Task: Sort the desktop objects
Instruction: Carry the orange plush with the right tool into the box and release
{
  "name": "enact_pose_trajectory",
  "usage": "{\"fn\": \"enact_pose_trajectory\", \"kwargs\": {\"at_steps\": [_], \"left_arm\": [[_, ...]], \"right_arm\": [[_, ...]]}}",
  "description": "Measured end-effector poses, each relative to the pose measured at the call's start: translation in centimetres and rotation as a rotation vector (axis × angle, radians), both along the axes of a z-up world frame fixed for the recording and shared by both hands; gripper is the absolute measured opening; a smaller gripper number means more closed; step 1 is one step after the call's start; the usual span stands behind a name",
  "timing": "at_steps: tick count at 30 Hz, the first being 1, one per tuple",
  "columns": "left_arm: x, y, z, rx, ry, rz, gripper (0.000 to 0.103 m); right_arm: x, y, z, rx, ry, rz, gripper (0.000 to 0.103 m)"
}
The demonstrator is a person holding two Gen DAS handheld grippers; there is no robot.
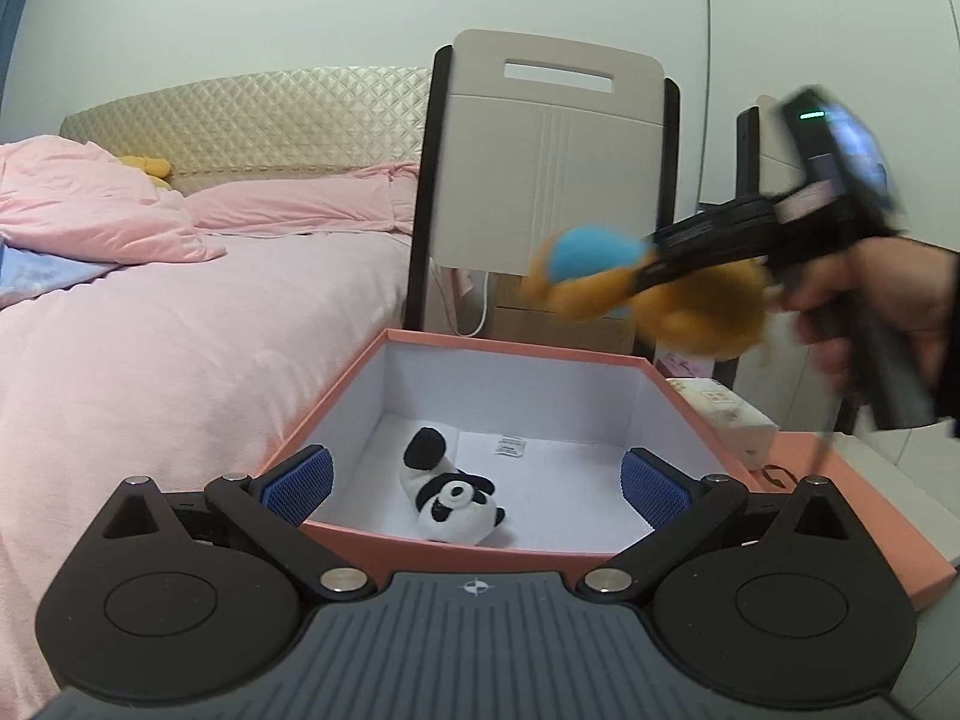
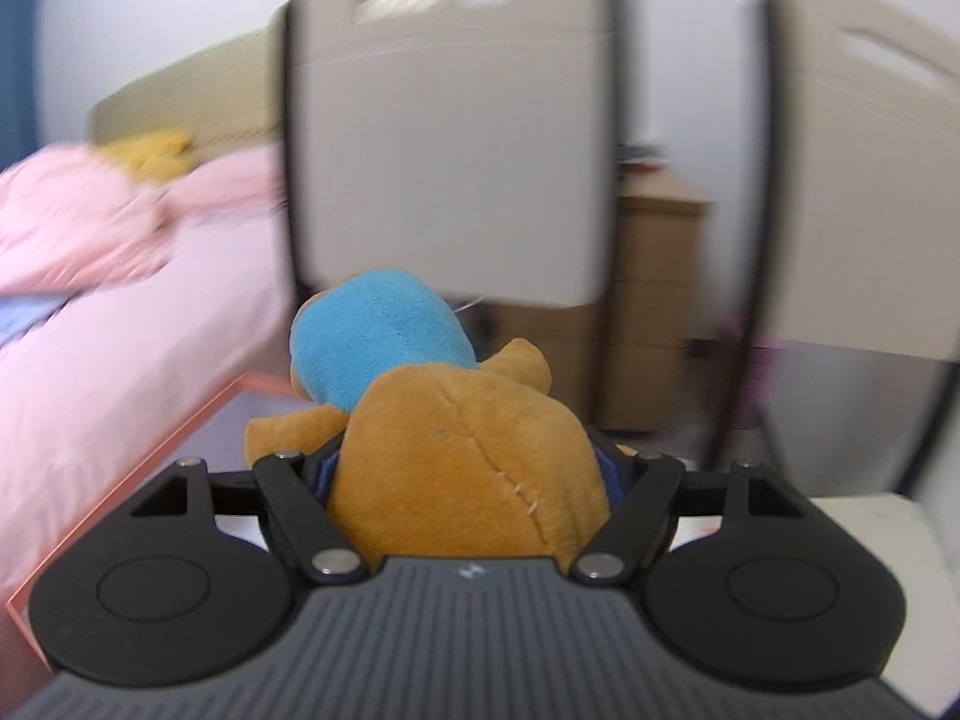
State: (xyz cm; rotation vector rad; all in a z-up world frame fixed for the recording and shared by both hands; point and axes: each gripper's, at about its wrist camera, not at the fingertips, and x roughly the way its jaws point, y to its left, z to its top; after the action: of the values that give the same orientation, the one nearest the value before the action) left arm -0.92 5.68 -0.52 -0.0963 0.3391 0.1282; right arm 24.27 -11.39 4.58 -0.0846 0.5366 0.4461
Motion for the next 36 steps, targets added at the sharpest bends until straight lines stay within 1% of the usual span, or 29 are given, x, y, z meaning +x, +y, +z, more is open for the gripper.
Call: {"fn": "enact_pose_trajectory", "kwargs": {"at_steps": [4,8,13,17,19,21,23,25,28,36], "left_arm": [[0.2,0.5,-0.1,-0.013,0.007,0.008,0.103],[0.4,0.9,-0.3,-0.028,0.016,0.005,0.103],[0.5,1.7,-0.4,-0.052,0.025,0.010,0.103],[0.4,1.6,-0.4,-0.052,0.023,0.002,0.103],[0.4,1.5,-0.4,-0.050,0.023,-0.001,0.103],[0.3,1.4,-0.4,-0.048,0.023,-0.003,0.103],[0.2,1.3,-0.4,-0.047,0.021,-0.009,0.103],[0.2,1.2,-0.4,-0.044,0.019,-0.015,0.103],[0.1,1.0,-0.4,-0.042,0.014,-0.020,0.103],[-0.1,0.7,-0.3,-0.035,0.005,-0.026,0.103]], "right_arm": [[2.3,5.8,-3.1,-0.104,0.061,0.129,0.075],[4.9,9.3,-6.7,-0.208,0.097,0.199,0.075],[7.5,11.2,-10.4,-0.236,0.174,0.225,0.076],[8.2,11.4,-11.5,-0.222,0.218,0.216,0.081],[8.5,11.3,-11.6,-0.205,0.236,0.203,0.086],[8.7,11.3,-11.7,-0.185,0.256,0.188,0.089],[8.4,11.1,-11.4,-0.174,0.262,0.182,0.093],[7.8,10.8,-10.4,-0.172,0.236,0.175,0.097],[6.8,9.8,-8.9,-0.160,0.201,0.154,0.099],[2.4,5.1,-2.8,-0.083,0.104,0.073,0.099]]}}
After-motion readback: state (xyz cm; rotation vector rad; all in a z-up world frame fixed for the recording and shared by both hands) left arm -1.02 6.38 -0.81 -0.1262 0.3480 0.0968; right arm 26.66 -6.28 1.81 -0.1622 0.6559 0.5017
